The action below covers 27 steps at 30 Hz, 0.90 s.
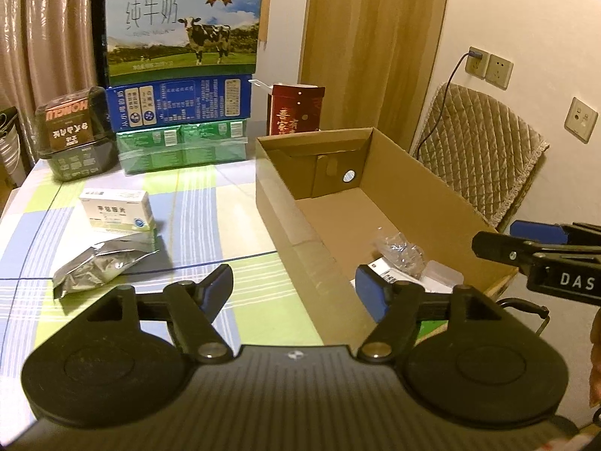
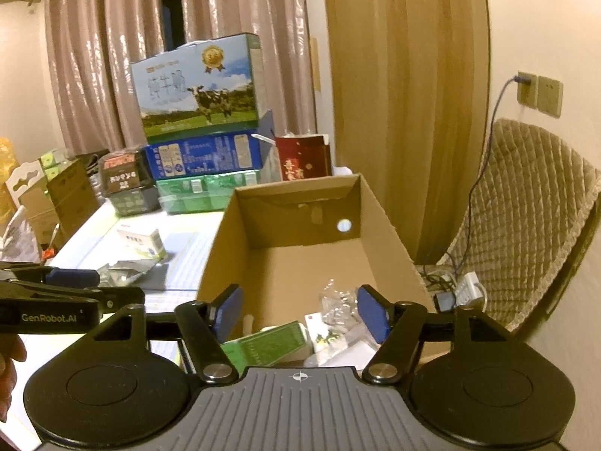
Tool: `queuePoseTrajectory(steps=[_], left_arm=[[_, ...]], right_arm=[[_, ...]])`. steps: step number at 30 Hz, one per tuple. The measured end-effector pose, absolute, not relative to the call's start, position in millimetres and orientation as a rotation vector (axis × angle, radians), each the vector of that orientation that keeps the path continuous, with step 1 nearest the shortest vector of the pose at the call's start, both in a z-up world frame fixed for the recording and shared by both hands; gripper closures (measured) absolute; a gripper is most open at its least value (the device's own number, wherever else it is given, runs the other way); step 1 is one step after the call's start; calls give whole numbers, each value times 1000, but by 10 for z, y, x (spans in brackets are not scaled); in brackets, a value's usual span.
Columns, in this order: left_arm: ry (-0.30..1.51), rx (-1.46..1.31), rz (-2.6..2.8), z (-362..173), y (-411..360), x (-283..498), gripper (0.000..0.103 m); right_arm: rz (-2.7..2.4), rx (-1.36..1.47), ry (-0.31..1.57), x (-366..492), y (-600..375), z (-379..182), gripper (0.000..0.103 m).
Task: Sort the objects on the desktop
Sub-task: 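Lower both items into the cardboard box and open both tools, then withdraw both tools from the box back over the table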
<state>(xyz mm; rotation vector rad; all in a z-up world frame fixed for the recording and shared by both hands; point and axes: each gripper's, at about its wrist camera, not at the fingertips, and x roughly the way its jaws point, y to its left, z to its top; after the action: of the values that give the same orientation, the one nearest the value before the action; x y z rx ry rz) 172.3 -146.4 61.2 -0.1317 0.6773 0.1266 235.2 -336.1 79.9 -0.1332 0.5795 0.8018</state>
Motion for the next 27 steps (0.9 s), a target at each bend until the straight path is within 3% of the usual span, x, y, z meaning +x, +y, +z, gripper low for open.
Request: queuePoseTrajectory(steps=[21, 27], left_arm=[[648, -129, 216, 753, -915, 1045, 5], [656, -134, 253, 721, -734, 895, 2]], right_arm=[[935, -222, 526, 1716, -2853, 928, 2], [969, -258, 525, 1579, -2697, 920, 2]])
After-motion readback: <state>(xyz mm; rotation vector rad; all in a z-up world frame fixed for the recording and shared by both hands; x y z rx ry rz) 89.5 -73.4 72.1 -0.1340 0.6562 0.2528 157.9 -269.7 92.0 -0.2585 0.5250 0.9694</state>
